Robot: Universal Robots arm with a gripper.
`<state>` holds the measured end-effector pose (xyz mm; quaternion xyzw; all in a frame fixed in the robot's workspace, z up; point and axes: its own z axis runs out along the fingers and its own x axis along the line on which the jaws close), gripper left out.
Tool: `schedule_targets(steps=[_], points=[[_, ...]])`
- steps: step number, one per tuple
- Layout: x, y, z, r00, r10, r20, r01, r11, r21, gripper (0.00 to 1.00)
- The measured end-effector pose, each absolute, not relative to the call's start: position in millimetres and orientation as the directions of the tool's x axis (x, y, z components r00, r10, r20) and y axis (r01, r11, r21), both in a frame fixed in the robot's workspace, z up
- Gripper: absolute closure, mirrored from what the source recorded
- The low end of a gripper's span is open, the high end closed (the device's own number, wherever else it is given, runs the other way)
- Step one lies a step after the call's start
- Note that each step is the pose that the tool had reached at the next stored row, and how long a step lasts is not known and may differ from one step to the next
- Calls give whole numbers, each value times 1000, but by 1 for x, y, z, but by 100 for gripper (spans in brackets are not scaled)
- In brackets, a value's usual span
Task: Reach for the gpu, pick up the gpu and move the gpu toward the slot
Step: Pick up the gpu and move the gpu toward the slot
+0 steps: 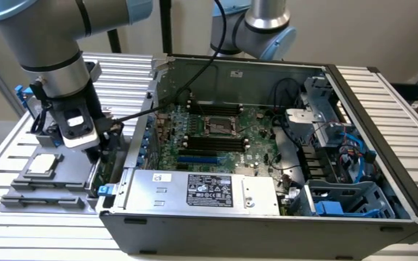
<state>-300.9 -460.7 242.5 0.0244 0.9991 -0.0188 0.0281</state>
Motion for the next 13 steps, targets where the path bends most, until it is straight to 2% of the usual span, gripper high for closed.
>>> schedule_targets(steps=[1,9,13], points=[[-301,-460,242,-997,48,-60,50,998,-39,73],[-301,-459,241,-995,46,-83,51,997,-57,73],[-301,-458,240,-995,46,-84,51,997,-57,73]])
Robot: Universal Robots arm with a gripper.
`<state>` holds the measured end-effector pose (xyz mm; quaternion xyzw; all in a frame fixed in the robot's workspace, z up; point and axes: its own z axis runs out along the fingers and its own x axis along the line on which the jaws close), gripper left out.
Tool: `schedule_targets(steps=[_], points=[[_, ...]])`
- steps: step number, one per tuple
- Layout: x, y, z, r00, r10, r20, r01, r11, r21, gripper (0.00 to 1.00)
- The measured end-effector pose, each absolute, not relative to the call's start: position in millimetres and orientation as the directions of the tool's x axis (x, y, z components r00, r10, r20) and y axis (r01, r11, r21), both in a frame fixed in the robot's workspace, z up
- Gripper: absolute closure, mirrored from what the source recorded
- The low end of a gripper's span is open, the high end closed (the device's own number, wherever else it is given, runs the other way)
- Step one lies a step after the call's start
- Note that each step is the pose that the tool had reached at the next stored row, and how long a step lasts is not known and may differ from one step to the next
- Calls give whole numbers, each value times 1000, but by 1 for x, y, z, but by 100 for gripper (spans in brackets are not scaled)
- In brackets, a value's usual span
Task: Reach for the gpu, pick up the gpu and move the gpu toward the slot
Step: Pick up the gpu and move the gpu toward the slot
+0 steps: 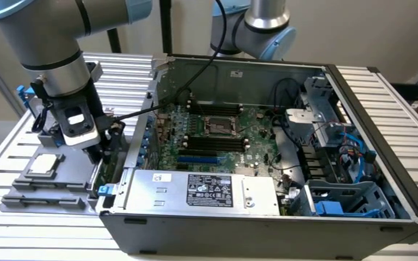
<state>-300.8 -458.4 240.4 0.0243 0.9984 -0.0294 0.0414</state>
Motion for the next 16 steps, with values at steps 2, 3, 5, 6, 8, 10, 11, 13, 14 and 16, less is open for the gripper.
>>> schedule_targets(steps=[2,3,5,6,8,10,11,13,14,16], points=[[-301,-458,240,-995,46,-84,51,997,-56,73],[-301,-458,241,-995,47,-84,51,997,-53,73],[-301,-458,241,-995,47,-82,51,998,-43,73],[-301,-458,241,-996,47,-82,50,998,-36,73],[-301,-458,241,-996,47,-79,48,999,-17,73],[-301,-459,241,-996,47,-76,47,999,1,73],[-301,-459,241,-996,46,-74,46,999,10,73],[-301,-459,241,-996,47,-72,45,999,24,73],[-301,-459,241,-996,47,-71,45,999,27,73],[-301,-459,241,-996,47,-71,45,999,29,73]])
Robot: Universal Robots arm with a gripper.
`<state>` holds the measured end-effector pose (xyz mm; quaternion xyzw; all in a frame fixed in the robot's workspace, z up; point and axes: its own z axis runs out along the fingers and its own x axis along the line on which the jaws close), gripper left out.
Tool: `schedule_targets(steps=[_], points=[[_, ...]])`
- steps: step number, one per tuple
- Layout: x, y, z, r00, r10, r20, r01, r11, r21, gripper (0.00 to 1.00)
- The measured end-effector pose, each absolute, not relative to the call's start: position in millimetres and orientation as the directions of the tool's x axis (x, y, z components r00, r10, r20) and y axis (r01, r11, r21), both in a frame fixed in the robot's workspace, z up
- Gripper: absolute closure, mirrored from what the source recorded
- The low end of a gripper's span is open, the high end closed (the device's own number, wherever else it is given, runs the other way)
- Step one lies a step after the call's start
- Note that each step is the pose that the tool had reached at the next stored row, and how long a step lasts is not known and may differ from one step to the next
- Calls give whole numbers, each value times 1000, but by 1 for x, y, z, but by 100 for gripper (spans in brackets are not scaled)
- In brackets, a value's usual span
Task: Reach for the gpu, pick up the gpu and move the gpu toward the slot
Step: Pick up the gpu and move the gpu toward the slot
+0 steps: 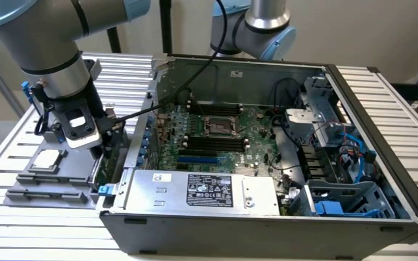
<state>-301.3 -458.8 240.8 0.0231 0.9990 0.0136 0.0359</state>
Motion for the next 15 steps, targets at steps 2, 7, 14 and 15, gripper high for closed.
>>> schedule_targets(steps=[2,7,14,15], points=[[-301,-459,241,-996,47,-71,45,999,29,73],[-301,-459,244,-996,47,-71,45,999,29,74],[-301,-459,256,-996,47,-71,45,998,32,74],[-302,-459,257,-996,48,-71,45,998,34,74]])
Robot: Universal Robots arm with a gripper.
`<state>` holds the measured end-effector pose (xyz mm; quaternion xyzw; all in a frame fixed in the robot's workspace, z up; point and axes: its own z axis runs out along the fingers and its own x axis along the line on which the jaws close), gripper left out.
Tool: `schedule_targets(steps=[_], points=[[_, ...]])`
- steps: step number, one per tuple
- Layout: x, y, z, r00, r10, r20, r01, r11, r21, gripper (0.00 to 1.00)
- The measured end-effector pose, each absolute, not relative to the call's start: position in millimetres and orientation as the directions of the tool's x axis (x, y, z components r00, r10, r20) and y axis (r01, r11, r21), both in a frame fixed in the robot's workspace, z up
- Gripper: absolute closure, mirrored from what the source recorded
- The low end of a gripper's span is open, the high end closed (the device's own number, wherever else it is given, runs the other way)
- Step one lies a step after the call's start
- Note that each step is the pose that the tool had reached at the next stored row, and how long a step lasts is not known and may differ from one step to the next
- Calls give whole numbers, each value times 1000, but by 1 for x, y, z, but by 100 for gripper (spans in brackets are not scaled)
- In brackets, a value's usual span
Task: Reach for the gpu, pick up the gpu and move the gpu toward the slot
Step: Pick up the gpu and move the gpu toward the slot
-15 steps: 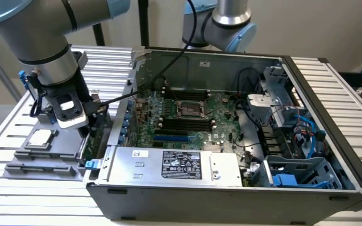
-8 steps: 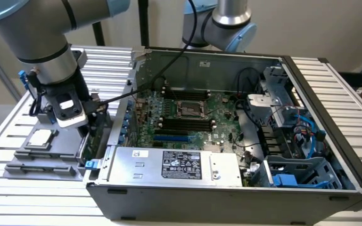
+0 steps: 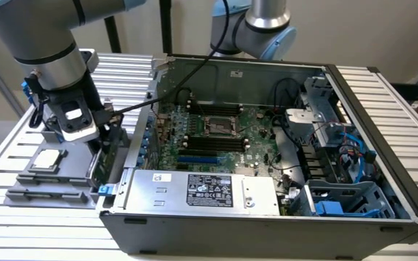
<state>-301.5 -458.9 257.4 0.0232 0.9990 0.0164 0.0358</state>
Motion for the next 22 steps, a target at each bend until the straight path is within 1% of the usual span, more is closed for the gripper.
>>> schedule_targets(steps=[13,22], points=[[-304,-460,285,-996,50,-69,45,996,83,74],[-304,-461,313,-996,51,-68,44,994,100,74]])
